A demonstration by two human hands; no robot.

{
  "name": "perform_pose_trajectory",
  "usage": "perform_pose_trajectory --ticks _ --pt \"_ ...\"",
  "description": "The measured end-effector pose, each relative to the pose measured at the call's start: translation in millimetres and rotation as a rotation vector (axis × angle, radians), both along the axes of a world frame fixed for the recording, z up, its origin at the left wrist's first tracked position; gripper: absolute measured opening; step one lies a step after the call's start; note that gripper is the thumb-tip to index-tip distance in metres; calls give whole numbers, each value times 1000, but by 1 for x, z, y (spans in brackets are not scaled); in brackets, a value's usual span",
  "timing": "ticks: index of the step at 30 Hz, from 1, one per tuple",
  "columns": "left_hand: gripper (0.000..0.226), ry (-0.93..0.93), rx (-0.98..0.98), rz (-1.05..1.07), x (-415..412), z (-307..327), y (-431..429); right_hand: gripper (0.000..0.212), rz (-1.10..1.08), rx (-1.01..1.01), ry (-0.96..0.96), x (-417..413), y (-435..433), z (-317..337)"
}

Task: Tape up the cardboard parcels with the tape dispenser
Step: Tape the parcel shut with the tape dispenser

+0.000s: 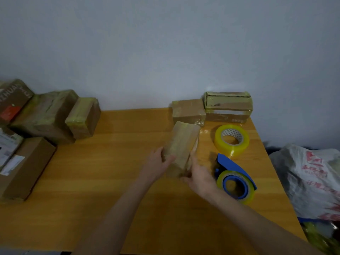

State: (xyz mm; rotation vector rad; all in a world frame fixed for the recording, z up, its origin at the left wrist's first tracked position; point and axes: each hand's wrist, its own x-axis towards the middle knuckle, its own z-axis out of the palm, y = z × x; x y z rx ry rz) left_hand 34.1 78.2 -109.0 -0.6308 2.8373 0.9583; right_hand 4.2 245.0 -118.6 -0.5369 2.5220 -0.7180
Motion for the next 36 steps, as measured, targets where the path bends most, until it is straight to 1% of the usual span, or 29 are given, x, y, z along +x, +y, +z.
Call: perform_pose_trajectory --ticks 1,2,3,5,6,7,8,10,11,12,13,15,16,17,18,19,20,22,23,24,26,28,30,32,35,36 --pt "91 -54 -64 -15 -4 4 -1 93 76 -13 -66 7 -2 1" --pt "104 -107 -127 -47 -7 9 1 83 151 -4 -80 12 -3 2" --pt "112 -151 -201 -87 -10 12 3 66 204 22 -38 14 -1 4" --pt "110 -198 -348 -183 -14 16 3 30 204 59 148 9 7 15" --pt "108 -217 -401 -243 -17 18 -1 23 153 39 229 1 13 21" --pt "105 -234 -451 -322 -18 20 -6 24 90 12 297 -8 19 27" --pt "102 -242 -502 -413 -19 23 -10 33 34 -4 350 -19 26 33" --pt "88 -224 -598 -566 -17 27 -16 67 -17 41 383 -41 34 40" --pt "81 -185 -616 -573 -15 28 -16 83 -7 87 347 -48 35 42" --pt "77 -116 -585 -510 -12 28 -12 93 16 127 280 -52 35 43" --pt "73 -28 -504 -384 -9 28 -6 97 37 152 197 -54 34 40" --pt "60 109 -221 -48 -2 25 13 90 20 150 60 -52 34 31" --pt "57 134 -94 58 2 24 23 85 -8 155 57 -49 34 28" --pt "59 129 -12 87 6 21 33 79 -23 164 98 -44 33 26" --pt "65 91 -2 46 11 16 43 71 -21 175 151 -40 31 24" --pt "74 27 -54 -34 16 10 50 58 -6 169 187 -36 29 24" --pt "83 -51 -143 -113 20 5 55 46 10 144 181 -33 26 25" --pt "95 -157 -299 -205 23 1 56 35 49 99 109 -31 27 26" --pt "95 -168 -330 -239 22 2 53 35 46 92 90 -33 33 27" --pt "92 -166 -322 -285 20 4 48 37 18 88 93 -37 42 29" --pt "84 -155 -242 -395 16 10 39 53 -98 103 101 -50 68 32" --pt "80 -138 -220 -442 14 11 35 72 -180 230 51 -64 100 30" --pt "80 -120 -253 -405 15 7 41 76 -163 345 -91 -70 124 20" --pt "79 -102 -269 -365 16 2 49 70 -127 382 -181 -65 135 6" --pt "80 -108 -290 -361 17 -1 50 45 -169 371 -116 -63 136 -7" --pt "79 -103 -292 -367 18 -1 48 40 -183 363 -107 -64 136 -6"
